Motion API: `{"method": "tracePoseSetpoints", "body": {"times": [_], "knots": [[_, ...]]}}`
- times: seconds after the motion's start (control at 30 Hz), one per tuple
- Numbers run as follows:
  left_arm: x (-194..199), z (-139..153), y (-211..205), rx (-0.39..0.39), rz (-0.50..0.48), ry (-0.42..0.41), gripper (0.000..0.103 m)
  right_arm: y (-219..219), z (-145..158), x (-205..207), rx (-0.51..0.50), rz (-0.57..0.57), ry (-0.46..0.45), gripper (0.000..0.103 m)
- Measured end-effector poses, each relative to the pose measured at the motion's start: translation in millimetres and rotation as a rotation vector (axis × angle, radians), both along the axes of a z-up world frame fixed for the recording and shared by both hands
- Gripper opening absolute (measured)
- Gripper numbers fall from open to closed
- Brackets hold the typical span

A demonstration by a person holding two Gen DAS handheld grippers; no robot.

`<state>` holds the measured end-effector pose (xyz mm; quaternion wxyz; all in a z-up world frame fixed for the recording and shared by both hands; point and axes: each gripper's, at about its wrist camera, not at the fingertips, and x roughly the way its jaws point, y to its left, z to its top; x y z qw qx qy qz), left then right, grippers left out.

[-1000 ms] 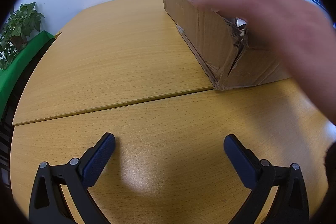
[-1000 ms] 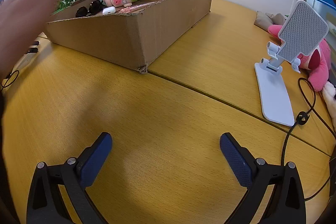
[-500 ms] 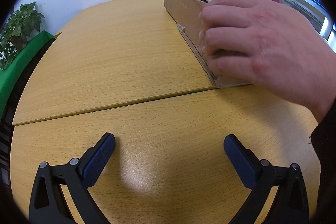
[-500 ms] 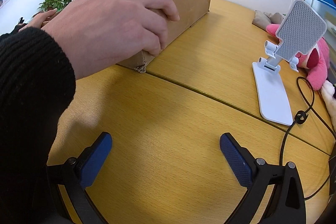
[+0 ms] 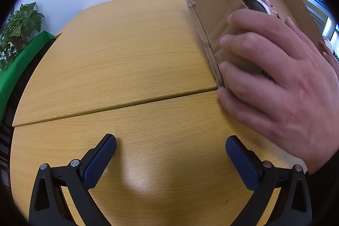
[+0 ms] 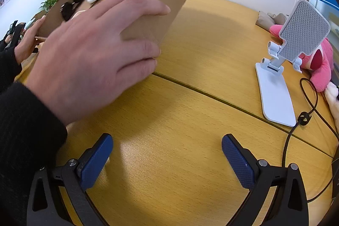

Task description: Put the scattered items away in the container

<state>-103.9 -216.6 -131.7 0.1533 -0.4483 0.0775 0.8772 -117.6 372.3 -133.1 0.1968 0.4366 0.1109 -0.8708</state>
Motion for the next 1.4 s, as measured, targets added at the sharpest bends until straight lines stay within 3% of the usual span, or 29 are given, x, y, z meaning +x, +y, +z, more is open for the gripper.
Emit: {"method": "tracePoseSetpoints", "body": {"times": [1.4], "knots": [[0.0,1.0,-2.1,0.001,0.012,0.001,0.103,2.2,0.1,-1.4,-0.002,0.002,0.0,0.103]]}}
